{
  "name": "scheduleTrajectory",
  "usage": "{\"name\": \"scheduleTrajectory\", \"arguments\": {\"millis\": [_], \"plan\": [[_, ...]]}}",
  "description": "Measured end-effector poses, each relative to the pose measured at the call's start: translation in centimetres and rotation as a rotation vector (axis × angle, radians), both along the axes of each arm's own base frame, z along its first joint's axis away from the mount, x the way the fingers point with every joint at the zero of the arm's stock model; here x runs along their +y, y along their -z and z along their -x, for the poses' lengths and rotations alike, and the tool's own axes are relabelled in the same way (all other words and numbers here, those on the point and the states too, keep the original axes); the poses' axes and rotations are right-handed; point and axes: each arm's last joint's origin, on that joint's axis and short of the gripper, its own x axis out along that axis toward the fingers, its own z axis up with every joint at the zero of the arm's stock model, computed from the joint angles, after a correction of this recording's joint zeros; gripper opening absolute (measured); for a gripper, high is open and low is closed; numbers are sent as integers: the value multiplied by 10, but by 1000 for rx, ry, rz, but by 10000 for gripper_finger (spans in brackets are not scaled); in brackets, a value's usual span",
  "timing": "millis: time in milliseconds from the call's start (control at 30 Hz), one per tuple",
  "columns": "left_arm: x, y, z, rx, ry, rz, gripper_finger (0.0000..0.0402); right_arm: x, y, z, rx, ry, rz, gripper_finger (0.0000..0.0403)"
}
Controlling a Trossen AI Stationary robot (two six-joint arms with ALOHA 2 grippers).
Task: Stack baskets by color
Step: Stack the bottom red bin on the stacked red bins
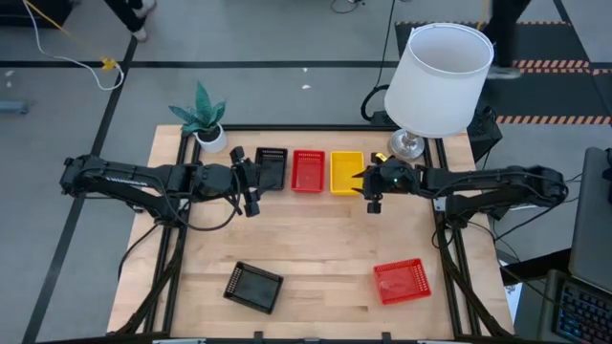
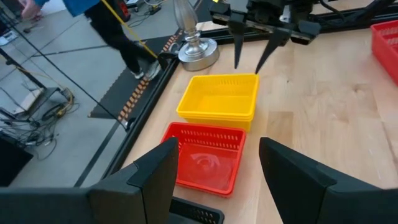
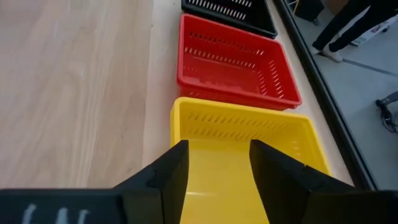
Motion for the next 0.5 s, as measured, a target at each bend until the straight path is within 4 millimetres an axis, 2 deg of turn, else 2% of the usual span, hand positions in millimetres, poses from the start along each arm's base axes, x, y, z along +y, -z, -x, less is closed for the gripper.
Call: {"name": "scheduleTrajectory", "arguments": {"millis": [333, 500], "plan": [[-1, 0, 0, 1, 19, 9, 227, 11, -16, 13, -48, -10, -38, 167], [-1, 0, 0, 0, 19, 9, 227, 20, -31, 15, -33, 17, -41, 167]]}}
